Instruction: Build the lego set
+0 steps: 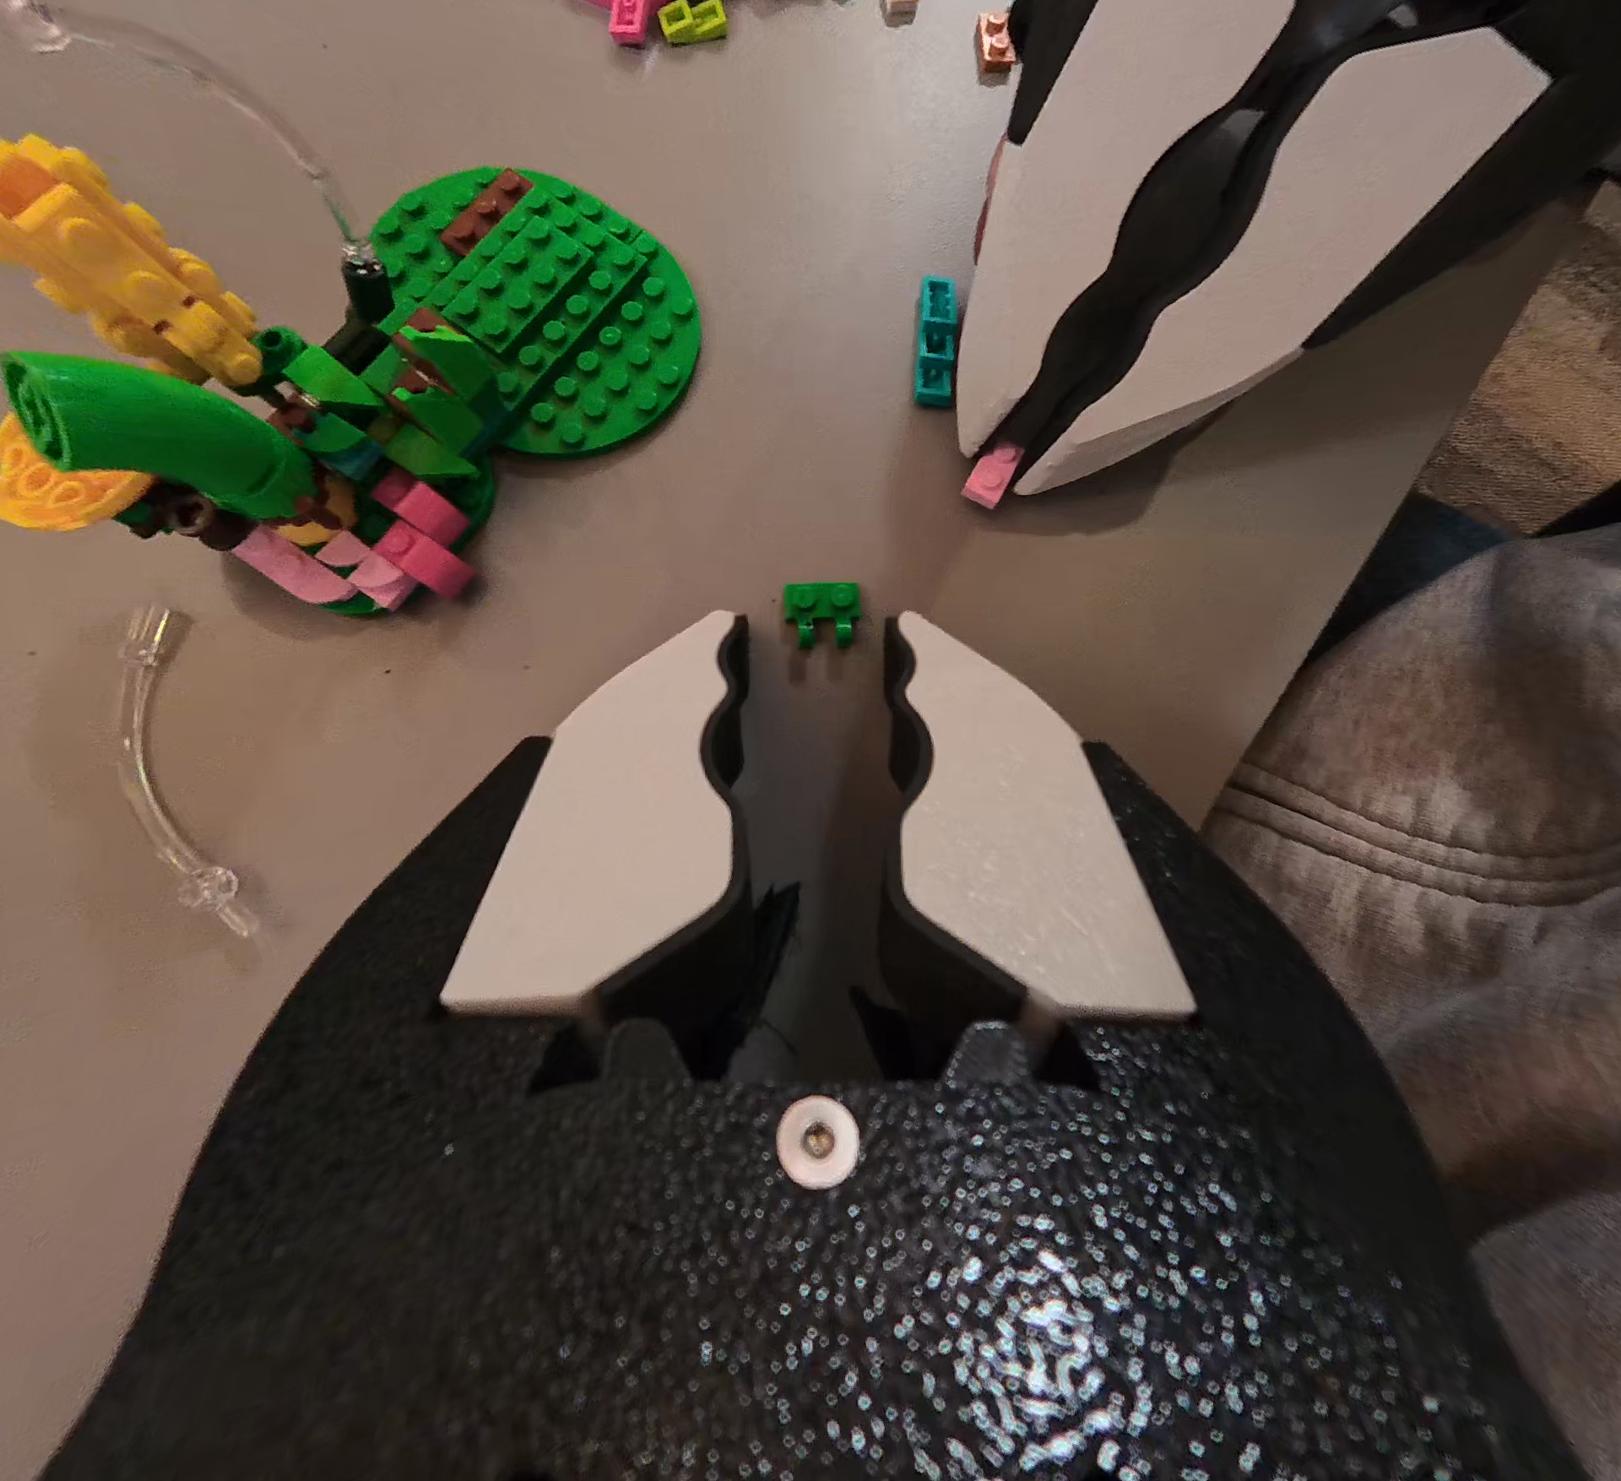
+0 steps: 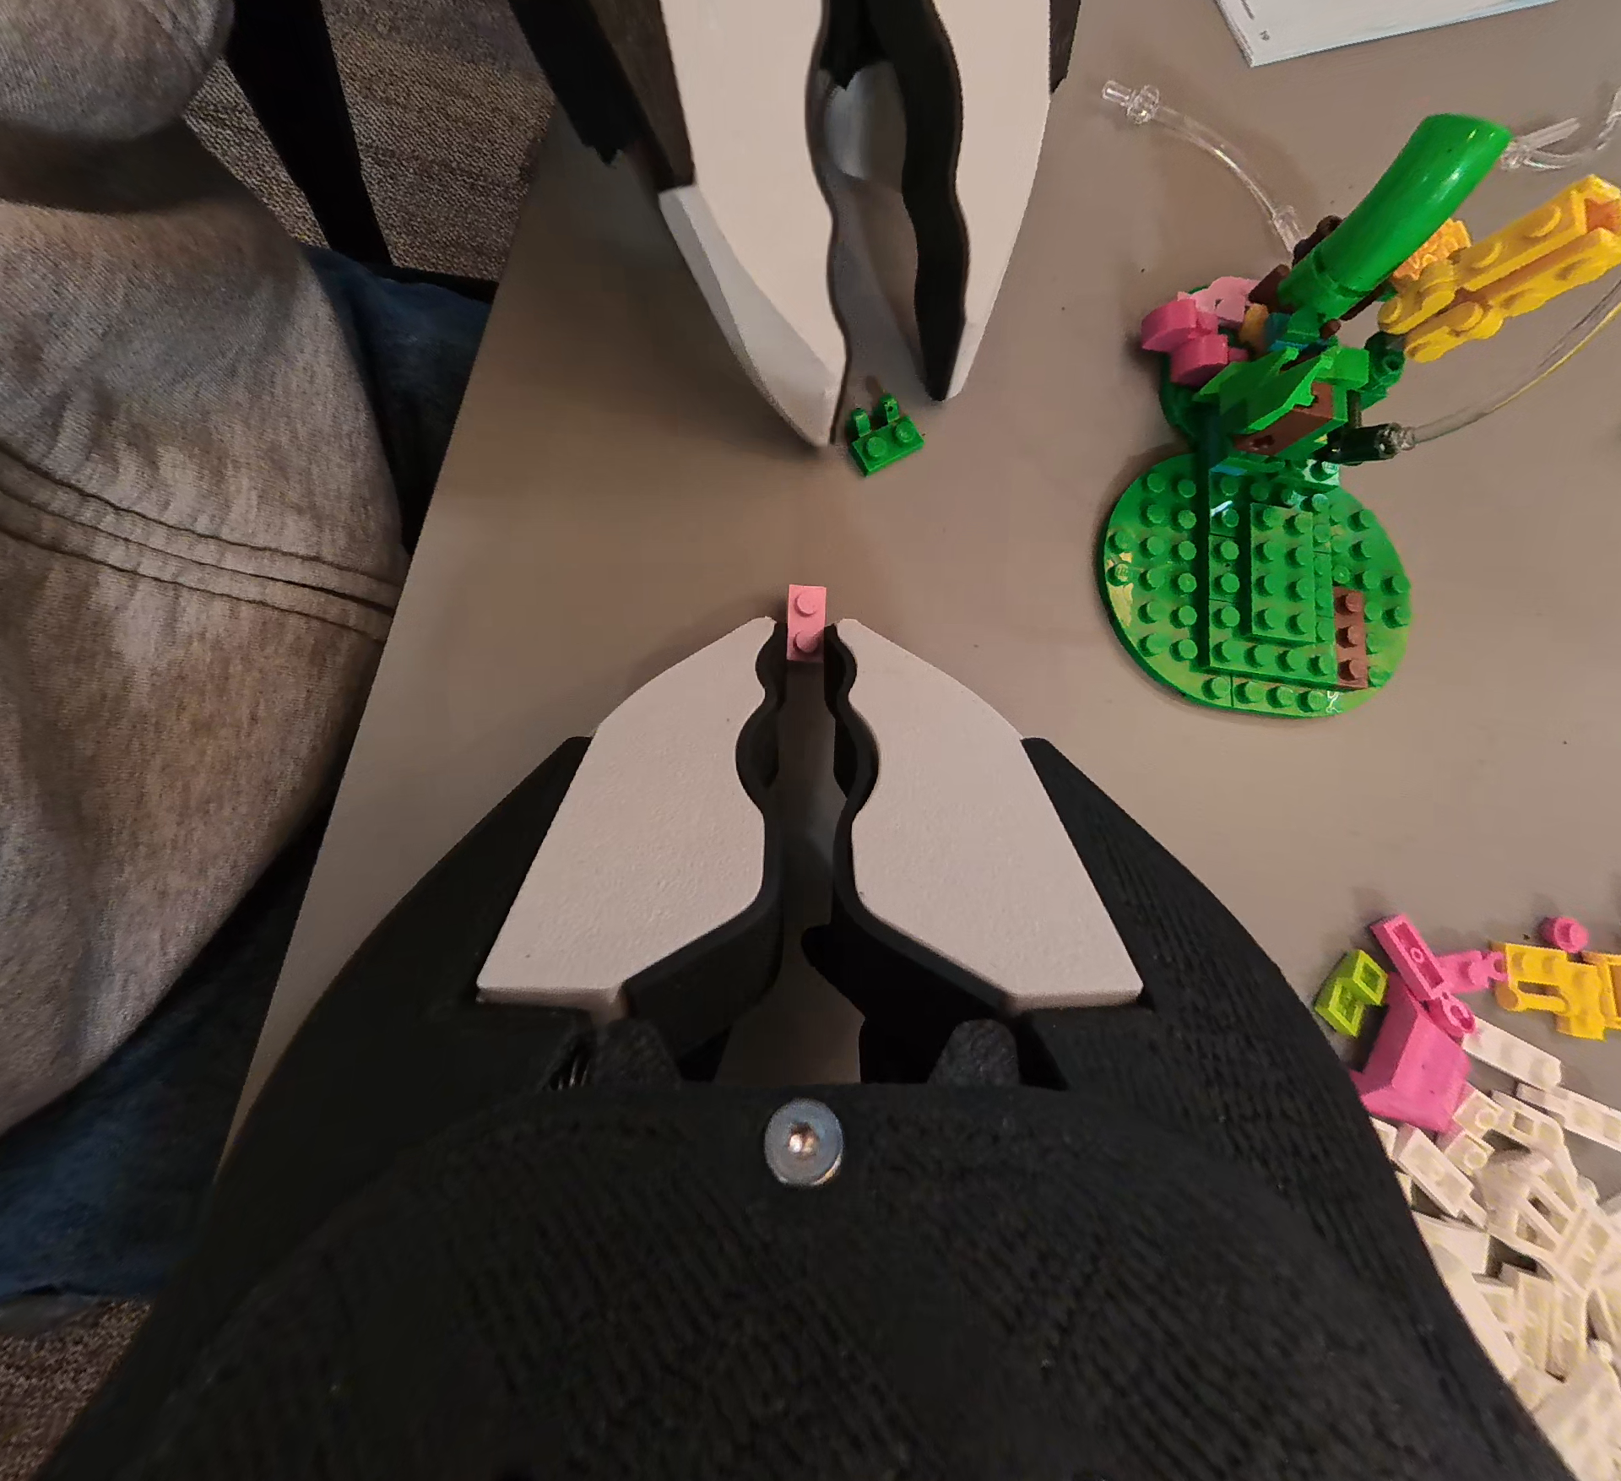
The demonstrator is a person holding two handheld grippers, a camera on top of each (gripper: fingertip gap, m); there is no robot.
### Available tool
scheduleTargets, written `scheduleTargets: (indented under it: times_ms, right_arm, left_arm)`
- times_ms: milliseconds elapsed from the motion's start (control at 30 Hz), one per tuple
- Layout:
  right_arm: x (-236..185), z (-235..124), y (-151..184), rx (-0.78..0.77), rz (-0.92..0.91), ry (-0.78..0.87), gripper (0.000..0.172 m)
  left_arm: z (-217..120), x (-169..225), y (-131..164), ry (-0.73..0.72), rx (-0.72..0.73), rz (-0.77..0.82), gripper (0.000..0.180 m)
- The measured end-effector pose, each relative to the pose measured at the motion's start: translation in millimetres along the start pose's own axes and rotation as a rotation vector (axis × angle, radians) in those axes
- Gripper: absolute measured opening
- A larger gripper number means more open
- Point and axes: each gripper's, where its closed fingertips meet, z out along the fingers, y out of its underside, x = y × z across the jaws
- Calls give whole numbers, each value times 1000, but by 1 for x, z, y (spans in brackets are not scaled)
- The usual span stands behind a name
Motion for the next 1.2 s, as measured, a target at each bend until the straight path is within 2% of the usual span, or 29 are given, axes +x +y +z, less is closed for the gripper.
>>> scheduleTargets:
  times_ms: [33,233,433,967,1200]
  right_arm:
    - [0,0,0,1,0,0,6]
    - [0,-1,0,4,-7,6,6]
    - [1,-1,0,8,-3,6,6]
    - [-3,-3,3,-12,-2,-26,7]
    - [-5,-5,5,-47,-29,-24,7]
  left_arm:
    - [0,0,0,-1,-1,4,30]
    - [0,0,0,1,-2,6,28]
    - [-5,7,-7,80,54,-83,30]
    - [-1,1,2,24,-23,-6,12]
    - [2,4,0,50,-57,51,11]
